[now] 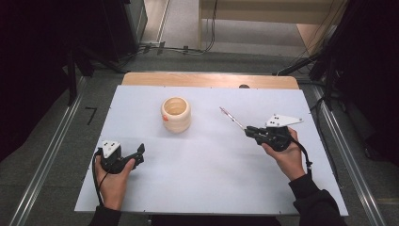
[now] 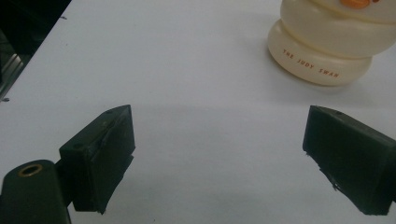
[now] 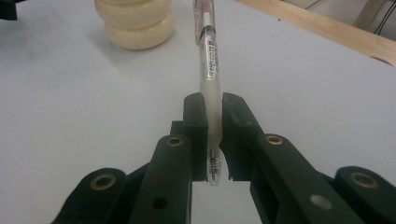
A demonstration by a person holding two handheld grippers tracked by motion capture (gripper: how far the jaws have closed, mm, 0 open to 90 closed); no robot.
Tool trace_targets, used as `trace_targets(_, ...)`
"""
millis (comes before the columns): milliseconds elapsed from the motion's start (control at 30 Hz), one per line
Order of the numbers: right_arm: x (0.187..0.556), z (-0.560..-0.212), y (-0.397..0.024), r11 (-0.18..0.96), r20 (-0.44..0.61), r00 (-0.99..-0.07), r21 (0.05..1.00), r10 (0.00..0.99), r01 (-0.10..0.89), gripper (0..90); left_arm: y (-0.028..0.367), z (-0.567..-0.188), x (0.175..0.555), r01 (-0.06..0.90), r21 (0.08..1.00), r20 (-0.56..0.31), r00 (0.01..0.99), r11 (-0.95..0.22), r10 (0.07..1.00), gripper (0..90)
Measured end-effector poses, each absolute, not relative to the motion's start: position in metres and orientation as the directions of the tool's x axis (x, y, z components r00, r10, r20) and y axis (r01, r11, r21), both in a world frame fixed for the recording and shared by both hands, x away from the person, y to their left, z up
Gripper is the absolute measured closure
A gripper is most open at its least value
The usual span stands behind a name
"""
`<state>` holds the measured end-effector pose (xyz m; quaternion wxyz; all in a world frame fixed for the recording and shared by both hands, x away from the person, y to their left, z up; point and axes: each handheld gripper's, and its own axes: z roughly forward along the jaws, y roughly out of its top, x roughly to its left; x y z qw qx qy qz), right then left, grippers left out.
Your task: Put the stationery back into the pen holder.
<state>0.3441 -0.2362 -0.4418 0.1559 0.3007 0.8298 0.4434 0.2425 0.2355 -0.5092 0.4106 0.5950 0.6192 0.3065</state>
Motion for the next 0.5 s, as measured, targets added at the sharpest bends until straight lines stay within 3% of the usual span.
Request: trace_targets(500, 0.354, -0.431, -0.202, 0.459, -0.008, -0.804, 0.825, 0.594, 0.331, 78.8, 0.235, -0.510, 0.243, 0.484, 0.869, -0.145, 0.048, 0.104, 0.988, 9.7)
